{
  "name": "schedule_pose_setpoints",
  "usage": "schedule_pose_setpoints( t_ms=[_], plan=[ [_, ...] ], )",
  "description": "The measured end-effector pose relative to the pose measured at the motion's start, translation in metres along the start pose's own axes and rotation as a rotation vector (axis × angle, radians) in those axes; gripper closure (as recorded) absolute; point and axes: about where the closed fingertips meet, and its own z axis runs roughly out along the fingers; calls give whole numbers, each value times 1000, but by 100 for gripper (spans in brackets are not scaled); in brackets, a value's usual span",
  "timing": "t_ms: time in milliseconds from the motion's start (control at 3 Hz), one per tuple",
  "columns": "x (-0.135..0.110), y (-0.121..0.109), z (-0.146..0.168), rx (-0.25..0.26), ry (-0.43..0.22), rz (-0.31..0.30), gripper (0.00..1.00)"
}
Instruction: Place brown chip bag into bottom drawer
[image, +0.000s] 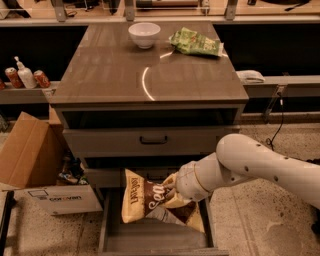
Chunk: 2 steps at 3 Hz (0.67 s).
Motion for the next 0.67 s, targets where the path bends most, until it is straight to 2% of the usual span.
schedule_pose_setpoints(
  t_ms=[333,667],
  plan=[
    [6,0,7,1,26,19,100],
    [53,6,34,17,62,115,100]
  ],
)
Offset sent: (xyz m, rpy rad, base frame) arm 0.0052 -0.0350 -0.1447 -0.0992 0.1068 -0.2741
